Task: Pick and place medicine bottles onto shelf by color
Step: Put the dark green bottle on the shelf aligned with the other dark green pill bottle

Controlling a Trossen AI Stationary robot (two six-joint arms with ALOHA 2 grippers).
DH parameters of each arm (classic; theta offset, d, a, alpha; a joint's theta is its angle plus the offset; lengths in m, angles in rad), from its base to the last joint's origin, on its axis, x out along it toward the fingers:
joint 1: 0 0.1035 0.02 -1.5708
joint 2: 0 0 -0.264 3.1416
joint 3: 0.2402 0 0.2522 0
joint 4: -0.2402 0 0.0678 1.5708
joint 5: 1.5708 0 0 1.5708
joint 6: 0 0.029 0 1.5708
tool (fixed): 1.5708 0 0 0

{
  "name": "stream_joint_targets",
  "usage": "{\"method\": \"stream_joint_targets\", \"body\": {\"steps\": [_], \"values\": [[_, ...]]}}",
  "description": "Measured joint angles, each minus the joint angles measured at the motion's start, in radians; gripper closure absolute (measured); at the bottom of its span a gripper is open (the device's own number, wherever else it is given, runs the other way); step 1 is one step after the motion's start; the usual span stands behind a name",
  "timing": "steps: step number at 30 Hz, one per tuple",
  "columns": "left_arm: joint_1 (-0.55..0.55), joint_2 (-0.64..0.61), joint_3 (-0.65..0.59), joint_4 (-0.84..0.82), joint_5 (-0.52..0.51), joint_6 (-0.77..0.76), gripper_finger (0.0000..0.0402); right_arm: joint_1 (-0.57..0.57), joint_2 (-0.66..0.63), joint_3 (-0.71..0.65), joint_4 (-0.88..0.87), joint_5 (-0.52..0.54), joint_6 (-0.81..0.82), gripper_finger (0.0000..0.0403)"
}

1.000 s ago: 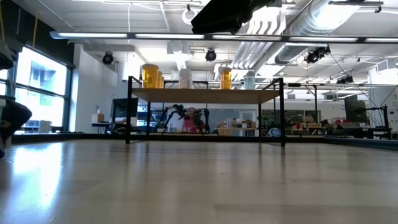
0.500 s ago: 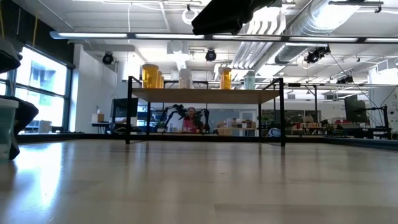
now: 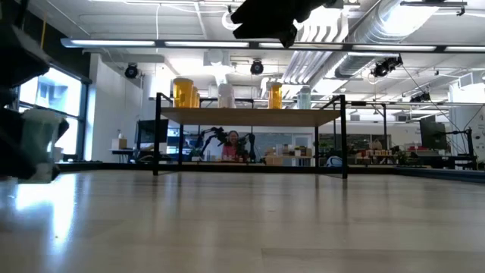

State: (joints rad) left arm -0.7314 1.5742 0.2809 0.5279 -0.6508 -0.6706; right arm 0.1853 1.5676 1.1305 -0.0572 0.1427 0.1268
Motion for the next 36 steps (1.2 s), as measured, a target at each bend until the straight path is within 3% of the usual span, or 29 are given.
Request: {"method": "stream_joint_targets", "body": {"steps": [8,20,27,36], "values": [[0.163,0.000,0.098,-0.004,0.136,0.224,0.0304,0.023,0.032,0.002,0.048,-0.009,-0.013,0.0249],[0.387,0.000,0.242,-0.067,0.440,0.465,0.0303,0.060,0.089,0.001,0.099,-0.056,-0.039,0.0249],[0.453,0.000,0.365,-0.252,0.464,0.570,0.0303,0.068,0.100,0.001,0.166,-0.065,-0.082,0.0249],[0.507,0.000,0.432,-0.278,0.461,0.603,0.0302,0.075,0.141,0.000,0.208,-0.086,-0.161,0.0249]]}}
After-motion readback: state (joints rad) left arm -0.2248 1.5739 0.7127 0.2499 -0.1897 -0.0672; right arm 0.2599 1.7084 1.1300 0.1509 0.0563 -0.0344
